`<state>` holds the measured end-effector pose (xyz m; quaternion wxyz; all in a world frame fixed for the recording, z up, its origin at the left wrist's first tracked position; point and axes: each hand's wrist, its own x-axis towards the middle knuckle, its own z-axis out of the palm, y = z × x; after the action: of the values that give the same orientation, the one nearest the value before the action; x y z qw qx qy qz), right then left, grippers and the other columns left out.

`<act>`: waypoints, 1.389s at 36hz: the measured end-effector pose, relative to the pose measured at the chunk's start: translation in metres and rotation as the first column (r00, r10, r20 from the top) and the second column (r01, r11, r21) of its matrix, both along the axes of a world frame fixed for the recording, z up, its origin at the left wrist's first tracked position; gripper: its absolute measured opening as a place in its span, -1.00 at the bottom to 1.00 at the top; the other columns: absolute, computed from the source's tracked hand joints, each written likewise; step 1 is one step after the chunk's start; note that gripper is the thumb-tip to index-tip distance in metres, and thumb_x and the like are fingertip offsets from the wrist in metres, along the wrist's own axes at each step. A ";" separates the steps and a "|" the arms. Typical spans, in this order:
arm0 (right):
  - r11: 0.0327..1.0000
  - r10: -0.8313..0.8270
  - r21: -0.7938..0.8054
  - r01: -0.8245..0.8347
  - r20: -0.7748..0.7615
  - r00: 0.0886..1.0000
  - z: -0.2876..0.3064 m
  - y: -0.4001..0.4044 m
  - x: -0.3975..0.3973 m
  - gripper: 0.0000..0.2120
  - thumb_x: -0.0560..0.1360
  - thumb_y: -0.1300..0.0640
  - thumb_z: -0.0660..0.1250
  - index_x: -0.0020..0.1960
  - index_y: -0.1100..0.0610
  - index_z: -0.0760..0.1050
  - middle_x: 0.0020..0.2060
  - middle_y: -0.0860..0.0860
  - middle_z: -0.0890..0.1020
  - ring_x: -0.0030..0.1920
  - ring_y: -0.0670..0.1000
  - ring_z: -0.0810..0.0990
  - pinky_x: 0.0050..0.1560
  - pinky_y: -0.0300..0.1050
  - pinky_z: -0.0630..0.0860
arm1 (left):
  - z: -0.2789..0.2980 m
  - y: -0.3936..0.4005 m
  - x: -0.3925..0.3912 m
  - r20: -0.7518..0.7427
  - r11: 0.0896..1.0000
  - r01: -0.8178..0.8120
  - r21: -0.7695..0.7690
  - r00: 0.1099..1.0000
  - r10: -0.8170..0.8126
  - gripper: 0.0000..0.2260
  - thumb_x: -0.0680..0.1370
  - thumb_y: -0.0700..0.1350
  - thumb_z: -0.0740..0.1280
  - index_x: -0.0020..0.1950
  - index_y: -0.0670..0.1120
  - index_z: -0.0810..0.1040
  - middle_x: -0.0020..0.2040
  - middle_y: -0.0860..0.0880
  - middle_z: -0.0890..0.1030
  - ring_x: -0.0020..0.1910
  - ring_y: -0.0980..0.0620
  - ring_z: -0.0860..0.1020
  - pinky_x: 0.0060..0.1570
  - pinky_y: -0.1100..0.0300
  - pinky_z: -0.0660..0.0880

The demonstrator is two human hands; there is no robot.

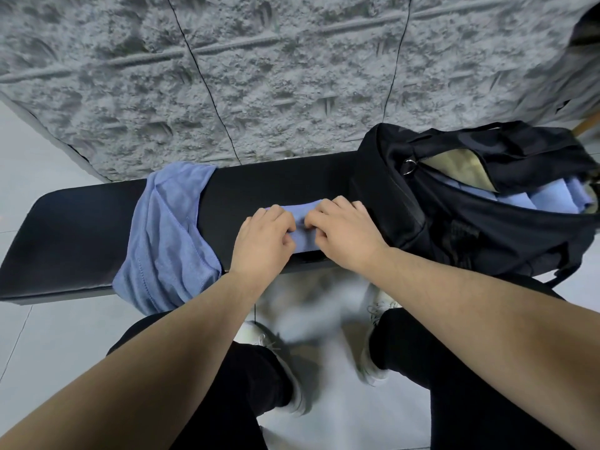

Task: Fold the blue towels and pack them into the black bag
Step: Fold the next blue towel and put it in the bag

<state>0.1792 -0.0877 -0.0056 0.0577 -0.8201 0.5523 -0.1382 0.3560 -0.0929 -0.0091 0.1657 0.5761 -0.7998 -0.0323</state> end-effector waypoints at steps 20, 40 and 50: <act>0.994 0.090 0.078 -0.083 -0.092 0.992 -0.001 0.006 -0.002 -0.66 0.41 0.23 0.29 0.18 0.09 0.46 0.08 -0.04 0.55 0.10 0.11 0.45 0.04 -0.05 0.30 | 0.003 0.011 0.001 0.109 0.991 0.087 0.098 0.989 -0.097 -0.64 0.34 -0.28 0.37 0.12 -0.13 0.55 0.00 -0.04 0.59 0.03 -0.14 0.51 -0.09 0.14 0.23; 0.938 0.001 0.347 -0.002 0.002 1.000 0.010 0.008 -0.005 -0.72 0.48 0.11 0.18 0.19 0.04 0.36 0.12 -0.04 0.54 0.13 0.06 0.41 0.14 0.02 0.33 | 0.006 0.009 0.003 -0.062 0.955 0.037 0.293 0.998 -0.020 -0.78 0.48 -0.09 0.32 0.12 -0.02 0.58 0.04 0.08 0.53 0.00 0.00 0.47 -0.07 0.17 0.39; 0.961 -0.044 0.271 0.056 -0.050 0.998 -0.001 0.003 0.002 -0.61 0.53 -0.02 0.13 0.34 -0.01 0.30 0.16 -0.04 0.51 0.12 0.08 0.41 0.12 0.04 0.33 | 0.002 -0.001 0.001 -0.131 0.930 -0.001 0.369 0.990 0.053 -0.82 0.53 -0.09 0.25 0.03 0.02 0.64 -0.05 0.10 0.42 -0.06 0.01 0.47 -0.10 0.11 0.43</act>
<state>0.1815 -0.0845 -0.0068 0.1544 -0.7929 0.5878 -0.0445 0.3572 -0.0935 -0.0071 0.1107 0.6043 -0.7580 -0.2191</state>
